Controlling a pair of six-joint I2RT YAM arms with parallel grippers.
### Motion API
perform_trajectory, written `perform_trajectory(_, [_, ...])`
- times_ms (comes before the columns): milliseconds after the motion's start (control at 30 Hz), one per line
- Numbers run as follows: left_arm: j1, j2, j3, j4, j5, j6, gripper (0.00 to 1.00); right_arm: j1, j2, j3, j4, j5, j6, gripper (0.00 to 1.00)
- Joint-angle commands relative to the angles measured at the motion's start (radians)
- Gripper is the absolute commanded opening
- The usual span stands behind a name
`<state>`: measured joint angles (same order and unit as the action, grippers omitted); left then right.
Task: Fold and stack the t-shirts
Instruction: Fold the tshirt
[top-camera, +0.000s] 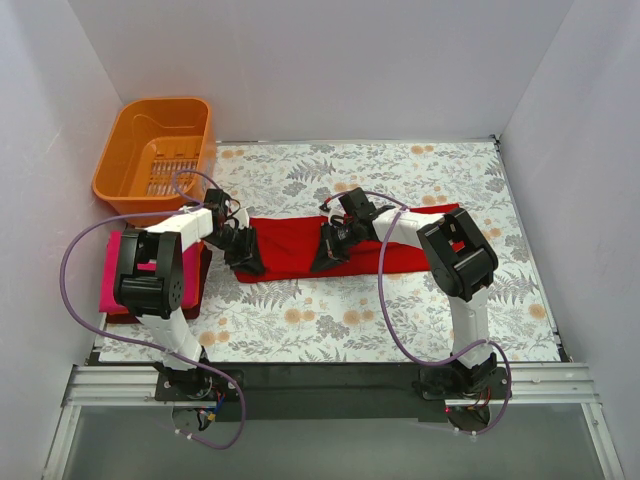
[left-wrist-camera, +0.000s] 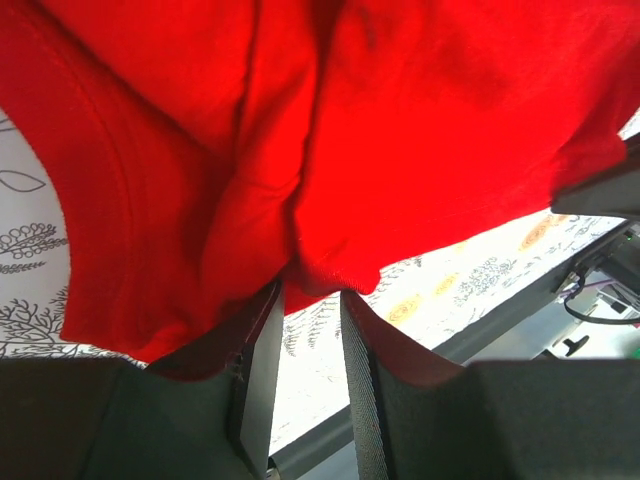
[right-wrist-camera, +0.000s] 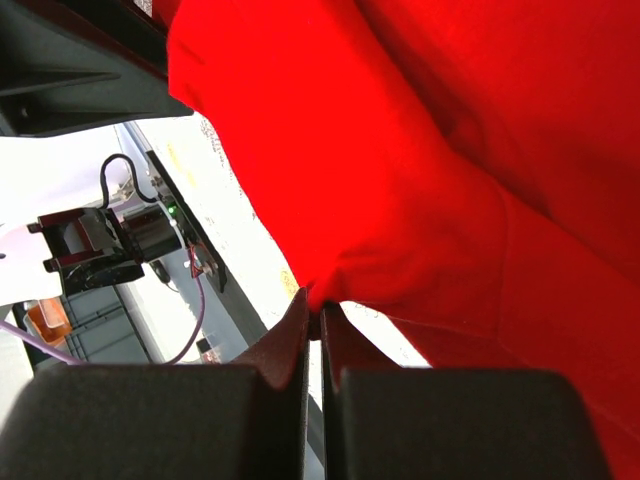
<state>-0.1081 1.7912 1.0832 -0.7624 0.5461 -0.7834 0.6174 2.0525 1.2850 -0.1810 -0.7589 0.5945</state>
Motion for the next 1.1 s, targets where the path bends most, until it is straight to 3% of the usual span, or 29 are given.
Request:
perform_trajectory(0, [0.002, -0.023, 0.043, 0.006, 0.034, -0.007, 0.28, 0.004, -0.009, 0.008, 0.018, -0.020, -0.016, 0.01])
perform_trajectory(533, [0.004, -0.027, 0.037, 0.037, 0.084, -0.017, 0.31, 0.004, -0.006, 0.010, 0.017, -0.022, -0.021, 0.01])
perform_trajectory(633, [0.004, -0.013, 0.043, 0.043, 0.092, -0.024, 0.25, 0.004, -0.006, 0.010, 0.017, -0.023, -0.024, 0.01])
perform_trajectory(733, [0.004, -0.015, 0.061, 0.028, 0.101, -0.014, 0.02, 0.002, -0.014, 0.016, 0.017, -0.026, -0.032, 0.01])
perform_trajectory(1067, [0.004, 0.009, 0.202, 0.003, 0.159, 0.015, 0.00, -0.056, 0.007, 0.131, 0.014, -0.057, -0.082, 0.01])
